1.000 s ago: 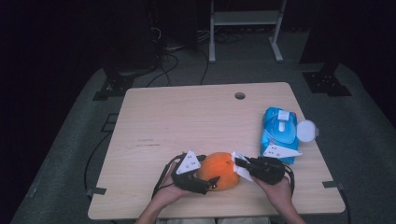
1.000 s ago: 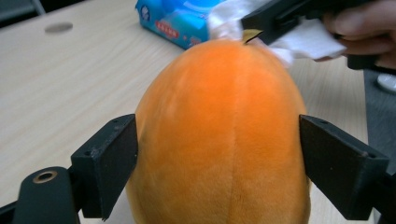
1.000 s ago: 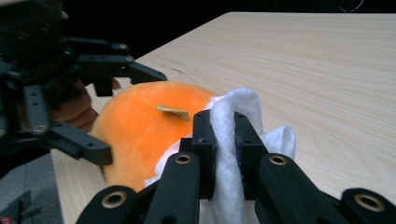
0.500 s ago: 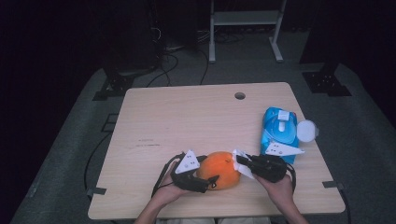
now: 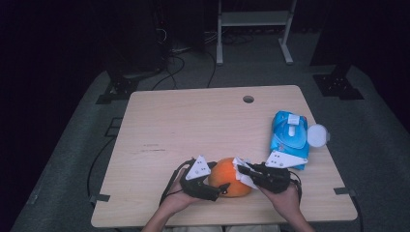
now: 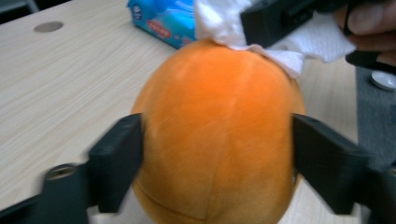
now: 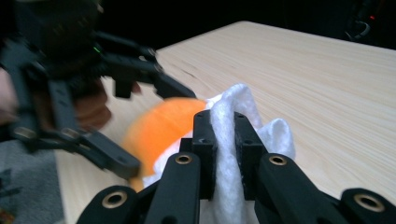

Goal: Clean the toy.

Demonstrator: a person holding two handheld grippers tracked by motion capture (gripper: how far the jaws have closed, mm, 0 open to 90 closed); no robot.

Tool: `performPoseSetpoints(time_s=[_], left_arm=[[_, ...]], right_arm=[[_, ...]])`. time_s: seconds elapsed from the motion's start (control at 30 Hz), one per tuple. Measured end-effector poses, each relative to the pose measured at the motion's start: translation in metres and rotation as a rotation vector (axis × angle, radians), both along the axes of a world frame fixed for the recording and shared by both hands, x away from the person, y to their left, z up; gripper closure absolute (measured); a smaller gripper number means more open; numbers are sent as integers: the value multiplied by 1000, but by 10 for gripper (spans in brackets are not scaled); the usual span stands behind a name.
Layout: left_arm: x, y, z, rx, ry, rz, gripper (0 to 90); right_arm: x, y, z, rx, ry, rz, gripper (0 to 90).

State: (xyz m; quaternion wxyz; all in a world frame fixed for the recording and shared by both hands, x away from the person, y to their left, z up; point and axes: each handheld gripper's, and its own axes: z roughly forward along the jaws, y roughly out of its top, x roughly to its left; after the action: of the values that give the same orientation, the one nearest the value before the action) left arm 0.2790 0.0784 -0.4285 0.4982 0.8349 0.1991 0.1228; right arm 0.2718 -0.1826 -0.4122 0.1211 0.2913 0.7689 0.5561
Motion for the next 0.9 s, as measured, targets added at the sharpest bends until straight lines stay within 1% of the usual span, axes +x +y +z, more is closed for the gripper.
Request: performPoseSetpoints(time_s=[0.03, 0.07, 0.1, 0.13, 0.17, 0.2, 0.23, 0.27, 0.33, 0.37, 0.4, 0.43, 0.47, 0.5, 0.53, 0.57, 0.6, 0.63, 0.7, 0.73, 0.77, 0.8, 0.83, 0.9], left_arm=[[-2, -1, 0, 24, -33, -12, 236], [-4, -1, 0, 41, -63, -25, 294], [-6, -2, 2, 44, -83, -36, 294], [-8, -4, 3, 53, -106, -44, 308], [-10, -5, 4, 68, -122, -49, 313], [-10, -5, 4, 61, -123, -50, 313], [-10, -4, 4, 40, -110, -47, 309], [-8, -3, 4, 23, -96, -33, 284], [-2, -1, 3, -15, -42, 6, 198], [0, 0, 3, -34, -12, 21, 175], [2, 0, 2, -35, 9, 25, 173], [2, -1, 1, -28, 11, 19, 186], [0, -1, 1, -19, -8, 14, 239], [-2, -2, 2, -14, -32, 7, 304], [-5, -5, 3, -7, -57, -6, 304], [-8, -7, 5, 13, -86, -21, 318], [-11, -10, 6, 34, -107, -30, 323], [-12, -11, 6, 41, -118, -35, 320], [-10, -7, 6, 12, -97, -39, 319], [-10, -6, 5, -5, -87, -39, 320], [-10, -6, 5, -16, -86, -37, 325], [-10, -7, 6, -13, -88, -43, 325], [-11, -9, 6, -5, -96, -50, 327], [-12, -12, 5, 21, -113, -57, 327]], right_arm=[[0, 0, 0, 0, 0, 0, 816], [-5, 7, 4, 21, -16, 48, 815], [-5, 7, 4, 21, -16, 48, 815], [-8, 12, 6, 14, -27, 67, 814], [-10, 15, 7, -1, -42, 71, 814], [-10, 17, 8, -20, -57, 67, 815], [-9, 15, 8, -27, -57, 58, 816], [-6, 12, 8, -26, -49, 45, 817], [-2, 4, 5, -44, -46, 5, 817], [0, 0, 3, -32, -33, -6, 817], [1, -4, 2, -15, -20, -15, 817], [1, -5, 2, -11, -20, -21, 817], [0, -4, 3, -8, -24, -17, 817], [-6, 4, 7, 9, -37, 29, 816], [-6, 4, 7, 9, -37, 29, 816], [-9, 11, 8, 2, -46, 58, 815], [-12, 18, 9, -17, -66, 78, 815], [-14, 25, 10, -55, -89, 87, 816], [-13, 23, 11, -62, -91, 78, 816], [-11, 20, 11, -62, -88, 57, 816], [-7, 10, 11, -59, -71, 18, 817], [-7, 10, 11, -59, -71, 18, 817], [-6, 7, 11, -39, -46, 25, 815], [-7, 9, 11, -37, -46, 33, 815]])
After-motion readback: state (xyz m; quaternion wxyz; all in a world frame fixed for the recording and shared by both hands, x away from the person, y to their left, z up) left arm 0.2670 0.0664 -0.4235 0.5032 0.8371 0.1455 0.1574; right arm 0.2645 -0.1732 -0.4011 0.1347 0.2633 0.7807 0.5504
